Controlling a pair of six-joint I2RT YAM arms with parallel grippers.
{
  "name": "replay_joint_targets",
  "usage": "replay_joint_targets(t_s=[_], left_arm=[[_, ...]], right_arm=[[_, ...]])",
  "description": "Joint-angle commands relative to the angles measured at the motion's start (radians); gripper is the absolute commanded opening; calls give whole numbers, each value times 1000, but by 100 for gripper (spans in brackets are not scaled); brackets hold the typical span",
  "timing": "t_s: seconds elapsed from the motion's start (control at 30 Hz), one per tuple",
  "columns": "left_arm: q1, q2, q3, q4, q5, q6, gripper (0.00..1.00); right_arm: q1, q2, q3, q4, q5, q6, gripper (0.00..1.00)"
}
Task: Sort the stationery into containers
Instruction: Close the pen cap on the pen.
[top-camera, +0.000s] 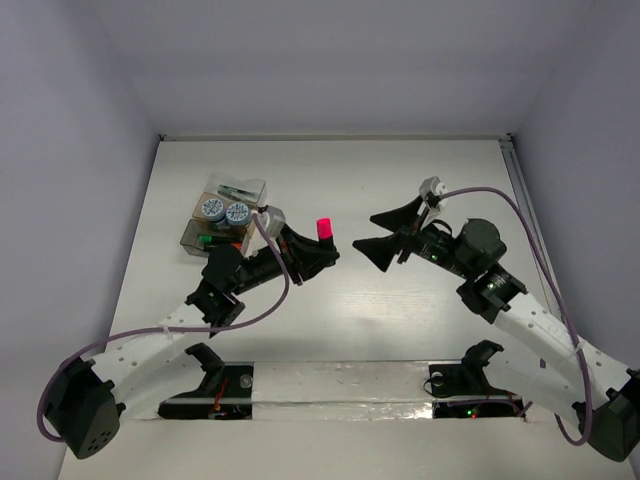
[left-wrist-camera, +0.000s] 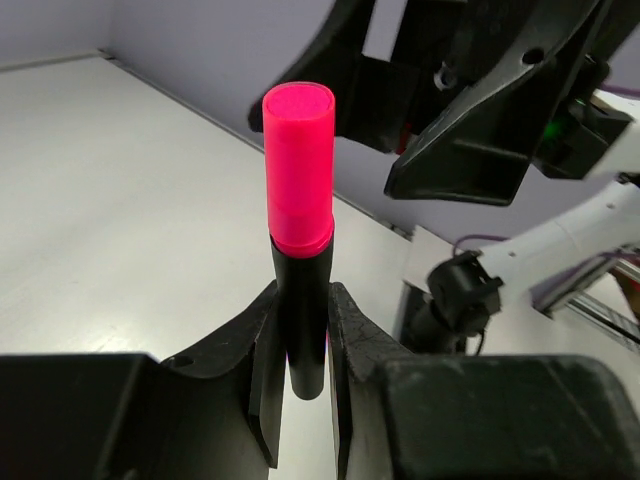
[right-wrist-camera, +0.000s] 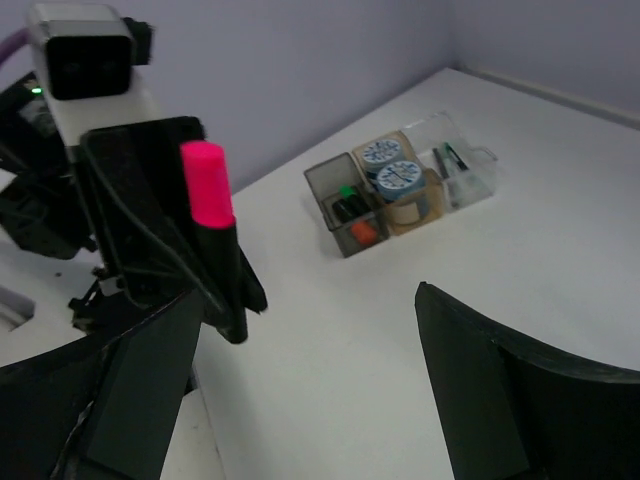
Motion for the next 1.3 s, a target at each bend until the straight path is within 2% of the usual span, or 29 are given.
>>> replay_joint_targets(t_s=[0.0,0.13,0.27,0.37,0.57,0.9,1.13,1.27], left_arm=[[-4,-23,-25,133,128,-61,0],[-4,-17,-56,211,200,-97,0],[-4,-5,-85,265,227,-123,0],[-4,11,-88,293,240,-135,0],[-13,32,-86,313,246,-140,0],[-32,81,-76,316,237,-135,0],[-32,90,-68,305,232,-126,0],[-32,84,-66,299,226,-120,0]], right_arm=[[-8,49,75,138,-209,-3,93],[-8,105,101,235,-285,43,94],[-8,172,115,361,-395,161,94],[-8,221,123,428,-414,212,94],[-8,295,127,557,-484,324,84],[-8,338,141,589,-507,356,68],[-8,359,153,547,-497,348,57],[-8,361,153,498,-480,327,56]])
